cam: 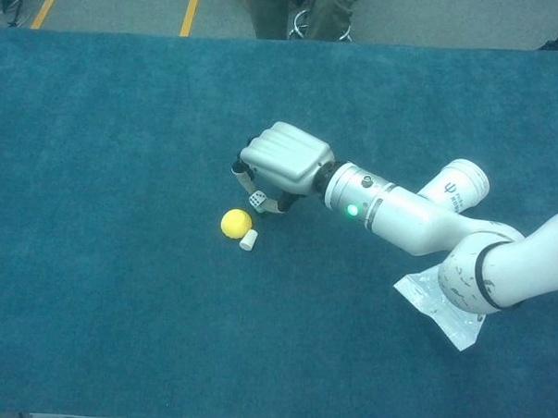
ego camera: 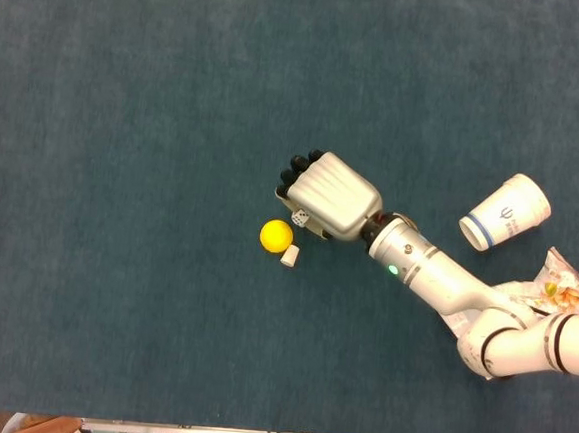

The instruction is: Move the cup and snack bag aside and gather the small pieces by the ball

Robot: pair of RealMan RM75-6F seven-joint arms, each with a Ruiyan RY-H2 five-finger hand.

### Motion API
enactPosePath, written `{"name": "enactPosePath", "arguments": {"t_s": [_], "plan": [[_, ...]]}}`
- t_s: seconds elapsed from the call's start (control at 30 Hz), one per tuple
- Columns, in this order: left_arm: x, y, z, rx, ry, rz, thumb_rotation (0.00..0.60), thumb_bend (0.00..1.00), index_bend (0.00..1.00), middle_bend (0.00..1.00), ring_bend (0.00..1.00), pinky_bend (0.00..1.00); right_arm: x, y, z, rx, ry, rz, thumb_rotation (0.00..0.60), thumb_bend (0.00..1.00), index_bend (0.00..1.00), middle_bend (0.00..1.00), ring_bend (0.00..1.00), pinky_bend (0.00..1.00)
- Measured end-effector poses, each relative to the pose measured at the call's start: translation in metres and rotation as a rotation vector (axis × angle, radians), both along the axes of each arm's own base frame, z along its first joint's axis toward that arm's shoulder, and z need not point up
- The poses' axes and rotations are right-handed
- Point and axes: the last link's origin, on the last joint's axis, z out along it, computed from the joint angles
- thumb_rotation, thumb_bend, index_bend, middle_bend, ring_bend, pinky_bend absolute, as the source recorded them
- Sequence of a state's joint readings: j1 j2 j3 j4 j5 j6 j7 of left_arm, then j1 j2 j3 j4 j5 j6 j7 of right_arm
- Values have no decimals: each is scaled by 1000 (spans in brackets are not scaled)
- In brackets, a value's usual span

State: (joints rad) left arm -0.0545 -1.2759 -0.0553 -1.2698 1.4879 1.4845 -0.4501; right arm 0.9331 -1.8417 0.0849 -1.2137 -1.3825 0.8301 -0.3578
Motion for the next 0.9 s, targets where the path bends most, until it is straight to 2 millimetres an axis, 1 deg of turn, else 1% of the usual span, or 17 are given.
{"name": "enactPosePath", "arguments": {"t_s": [0.13, 0.33, 0.47, 0.53, 0.63, 0.77, 0.87, 0.9], "plan": [[-1, -1, 0, 2, -2, 3, 600, 309, 553, 496, 335, 497, 1, 0, -2, 4, -10, 5, 600, 254, 580, 457, 316, 413], [-2, -1, 1, 3, -5, 6, 600, 309, 553, 496, 335, 497, 2, -2, 4, -6, -33, 9, 600, 235, 438, 457, 316, 413], [-2, -1, 0, 2, -3, 5, 600, 309, 553, 496, 335, 497, 4, -4, 12, -21, -53, 12, 600, 221, 371, 457, 316, 413], [-2, 0, 0, 2, -3, 3, 600, 309, 553, 496, 335, 497, 5, -5, 17, -28, -61, 13, 600, 204, 327, 457, 316, 413], [0, 1, -1, 2, -2, 0, 600, 309, 553, 496, 335, 497, 7, -5, 24, -40, -68, 16, 600, 200, 295, 457, 316, 413], [3, 3, 0, 5, 0, -13, 600, 309, 553, 496, 335, 497, 7, -7, 37, -82, -78, 27, 600, 197, 287, 457, 316, 413], [10, 6, 3, 15, 3, -37, 600, 309, 553, 495, 335, 497, 4, -10, 53, -137, -87, 30, 600, 193, 287, 457, 316, 413], [12, 7, 4, 19, 5, -47, 600, 309, 553, 495, 335, 497, 1, -11, 61, -167, -87, 30, 600, 188, 287, 457, 316, 413]]}}
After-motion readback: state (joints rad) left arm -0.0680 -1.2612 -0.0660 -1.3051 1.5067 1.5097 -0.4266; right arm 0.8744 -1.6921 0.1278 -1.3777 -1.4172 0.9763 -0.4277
